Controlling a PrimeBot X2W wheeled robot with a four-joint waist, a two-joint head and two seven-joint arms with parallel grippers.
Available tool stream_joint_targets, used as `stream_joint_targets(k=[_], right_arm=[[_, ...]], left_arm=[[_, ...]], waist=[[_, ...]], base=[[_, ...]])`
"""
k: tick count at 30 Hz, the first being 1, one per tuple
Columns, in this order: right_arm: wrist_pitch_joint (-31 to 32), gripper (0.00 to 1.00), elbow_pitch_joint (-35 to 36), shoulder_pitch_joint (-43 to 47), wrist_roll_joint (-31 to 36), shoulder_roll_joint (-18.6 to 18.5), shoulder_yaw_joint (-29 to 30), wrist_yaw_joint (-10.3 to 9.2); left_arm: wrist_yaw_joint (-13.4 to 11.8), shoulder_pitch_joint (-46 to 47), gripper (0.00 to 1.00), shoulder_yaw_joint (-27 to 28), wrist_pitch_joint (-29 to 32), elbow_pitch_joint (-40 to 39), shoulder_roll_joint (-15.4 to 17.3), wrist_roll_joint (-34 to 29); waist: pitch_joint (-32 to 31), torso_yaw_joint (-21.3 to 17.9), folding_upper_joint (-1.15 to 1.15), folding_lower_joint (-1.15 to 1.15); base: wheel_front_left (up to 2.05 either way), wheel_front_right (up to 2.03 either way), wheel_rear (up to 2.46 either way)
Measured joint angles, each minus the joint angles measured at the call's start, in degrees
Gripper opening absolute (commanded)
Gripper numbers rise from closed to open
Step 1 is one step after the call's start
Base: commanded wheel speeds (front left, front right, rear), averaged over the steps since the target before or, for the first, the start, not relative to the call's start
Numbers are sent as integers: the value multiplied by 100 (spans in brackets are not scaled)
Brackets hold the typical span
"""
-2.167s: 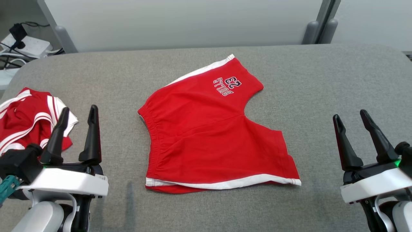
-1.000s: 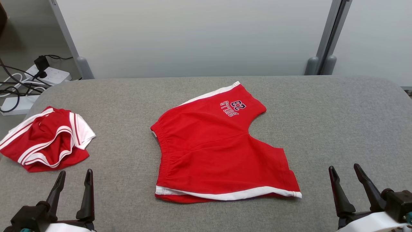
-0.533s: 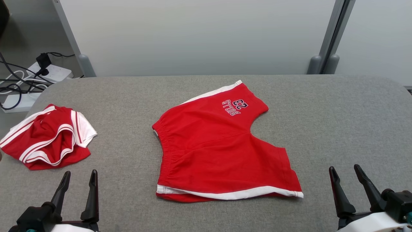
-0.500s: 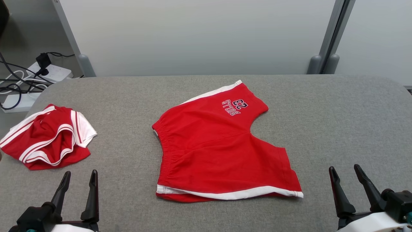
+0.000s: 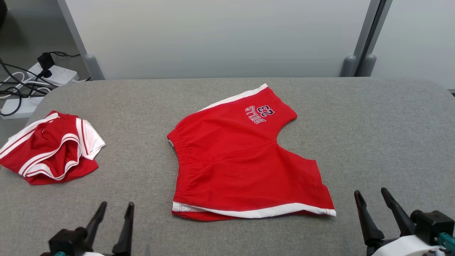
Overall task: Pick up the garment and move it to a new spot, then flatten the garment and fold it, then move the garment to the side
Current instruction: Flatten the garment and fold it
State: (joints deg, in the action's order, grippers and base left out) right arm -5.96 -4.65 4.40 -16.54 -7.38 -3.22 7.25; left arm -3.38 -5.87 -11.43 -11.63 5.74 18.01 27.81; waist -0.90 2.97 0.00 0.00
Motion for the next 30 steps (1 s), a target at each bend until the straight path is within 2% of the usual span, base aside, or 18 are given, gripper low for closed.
stream_joint_targets(k=[6,11,20,29,30], right_arm=[[346,100,-296,-2,-84,-4,-264,0],[491,100,-632,-99,-187,-42,-568,0],[500,100,-1223,-755,-396,-219,-1014,0],[457,100,-1494,-1066,-509,-332,-1304,0],[441,100,-1505,-1090,-517,-342,-1333,0]], left_arm=[[474,129,100,-593,413,445,-104,53],[706,541,100,-836,513,791,-196,54],[905,1084,100,-1163,759,1185,-215,74],[995,1485,100,-1446,867,1351,-71,82],[1003,1506,85,-1465,865,1361,-73,99]], waist=[[172,6,0,0],[440,-3,0,0],[921,-38,0,0],[1127,-66,0,0],[1134,-72,0,0]], base=[[0,0,0],[0,0,0],[0,0,0],[0,0,0],[0,0,0]])
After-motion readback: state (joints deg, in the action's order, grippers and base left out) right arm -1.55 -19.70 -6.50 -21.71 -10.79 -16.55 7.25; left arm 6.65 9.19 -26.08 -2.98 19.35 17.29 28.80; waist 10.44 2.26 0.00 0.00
